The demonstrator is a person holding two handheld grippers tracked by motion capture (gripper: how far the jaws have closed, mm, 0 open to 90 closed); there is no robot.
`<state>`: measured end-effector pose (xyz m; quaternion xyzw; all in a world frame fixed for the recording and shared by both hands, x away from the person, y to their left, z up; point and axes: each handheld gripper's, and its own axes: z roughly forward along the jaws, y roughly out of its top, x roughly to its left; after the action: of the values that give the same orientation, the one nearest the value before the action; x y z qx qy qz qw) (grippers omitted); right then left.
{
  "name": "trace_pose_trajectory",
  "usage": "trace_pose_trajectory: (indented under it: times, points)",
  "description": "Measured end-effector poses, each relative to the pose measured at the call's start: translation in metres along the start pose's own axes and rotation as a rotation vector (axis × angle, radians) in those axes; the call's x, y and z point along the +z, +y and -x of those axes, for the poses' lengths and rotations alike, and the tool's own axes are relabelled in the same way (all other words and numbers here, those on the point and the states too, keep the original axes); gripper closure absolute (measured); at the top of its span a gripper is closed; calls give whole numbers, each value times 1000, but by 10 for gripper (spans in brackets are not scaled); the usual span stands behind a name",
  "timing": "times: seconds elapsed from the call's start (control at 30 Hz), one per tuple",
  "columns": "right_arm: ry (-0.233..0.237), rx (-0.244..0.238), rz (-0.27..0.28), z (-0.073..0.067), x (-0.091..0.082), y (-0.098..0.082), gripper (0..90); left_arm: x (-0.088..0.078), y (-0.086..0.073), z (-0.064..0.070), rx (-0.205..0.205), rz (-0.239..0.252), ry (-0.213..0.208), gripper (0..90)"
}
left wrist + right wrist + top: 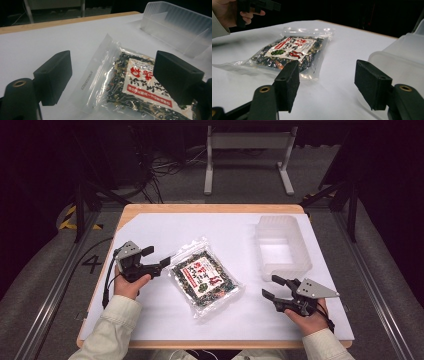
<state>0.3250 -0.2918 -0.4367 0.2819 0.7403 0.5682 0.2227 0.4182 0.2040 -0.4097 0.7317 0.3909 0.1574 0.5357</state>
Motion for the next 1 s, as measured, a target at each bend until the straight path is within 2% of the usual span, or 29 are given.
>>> trace_pose_trajectory:
  times: [0.1,0.4,0.5,0.63,0.67,0.93,1.0]
  points:
    - [6,16,-34,0,-1,1,375,4,-5,-5,-7,-19,11,176]
    - [4,7,-37,0,-1,0,363,19,-17,-18,-65,-90,43,174]
    - [8,4,-38,0,0,0,363,24,-20,-23,-52,-109,47,176]
    - [39,10,-29,0,1,0,378,28,-22,-29,-62,-121,57,204]
    - [48,8,-28,0,2,0,379,29,-23,-29,-80,-127,52,217]
    - [70,6,-18,-2,3,1,401,37,-26,-30,-90,-190,5,265]
    - [72,5,-17,-2,2,1,405,38,-27,-30,-94,-207,5,280]
